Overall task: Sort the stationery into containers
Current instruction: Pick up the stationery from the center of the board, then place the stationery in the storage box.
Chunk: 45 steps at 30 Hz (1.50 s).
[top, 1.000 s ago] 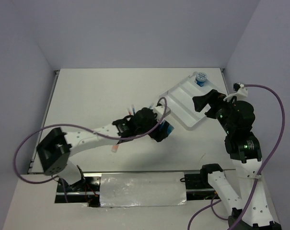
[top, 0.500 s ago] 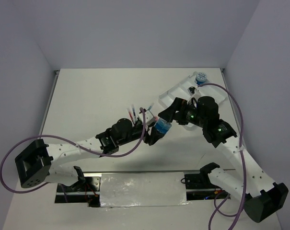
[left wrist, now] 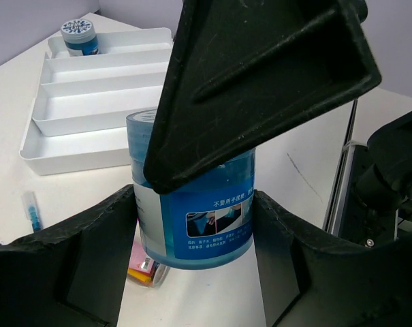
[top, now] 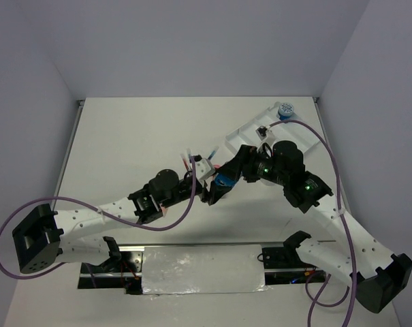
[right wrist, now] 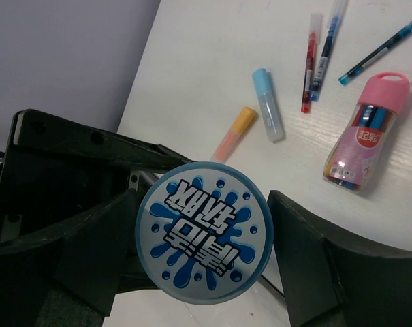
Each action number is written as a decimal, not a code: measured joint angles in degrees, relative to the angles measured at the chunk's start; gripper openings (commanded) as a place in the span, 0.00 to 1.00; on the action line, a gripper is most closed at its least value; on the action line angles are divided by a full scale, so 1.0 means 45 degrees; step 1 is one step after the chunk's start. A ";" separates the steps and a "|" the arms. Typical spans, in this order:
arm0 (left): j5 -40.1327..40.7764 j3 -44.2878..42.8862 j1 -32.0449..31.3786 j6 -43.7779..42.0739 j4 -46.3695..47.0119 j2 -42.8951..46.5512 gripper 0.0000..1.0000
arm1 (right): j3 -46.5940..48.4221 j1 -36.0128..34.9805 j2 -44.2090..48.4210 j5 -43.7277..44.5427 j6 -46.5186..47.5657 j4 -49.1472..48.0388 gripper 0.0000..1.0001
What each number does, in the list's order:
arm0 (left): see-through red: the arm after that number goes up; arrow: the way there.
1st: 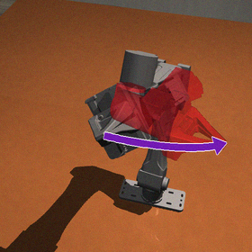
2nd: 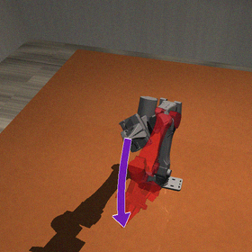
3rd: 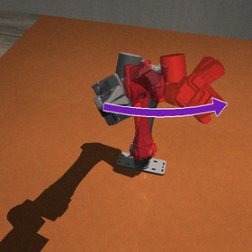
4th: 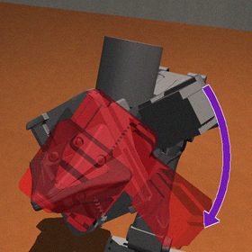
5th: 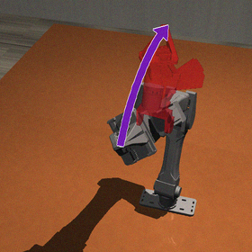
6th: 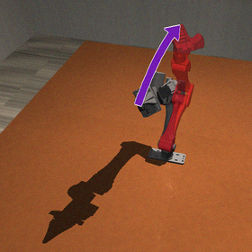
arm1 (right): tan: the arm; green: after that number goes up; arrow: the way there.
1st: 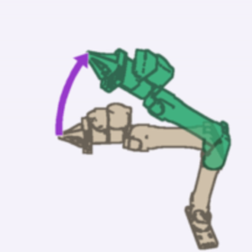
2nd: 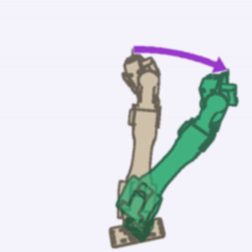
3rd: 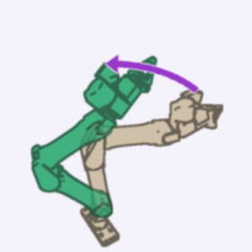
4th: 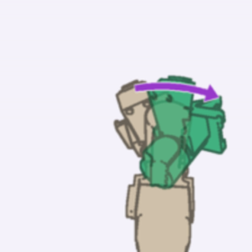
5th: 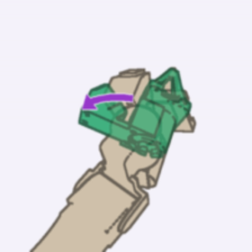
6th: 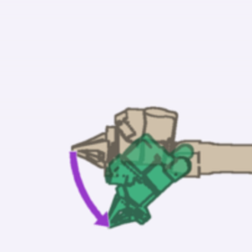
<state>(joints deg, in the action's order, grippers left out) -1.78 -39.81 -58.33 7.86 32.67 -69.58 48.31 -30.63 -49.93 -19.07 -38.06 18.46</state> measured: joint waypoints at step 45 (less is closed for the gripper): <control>0.8344 -0.3322 0.1287 0.5008 -1.6330 0.5814 0.99 | 0.5066 0.9156 -1.1604 0.6970 0.1049 -0.3803 0.03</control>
<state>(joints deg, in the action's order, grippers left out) 35.77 -54.76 -52.53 30.39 -40.82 -43.42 71.11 10.57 -102.15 12.29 -33.34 1.34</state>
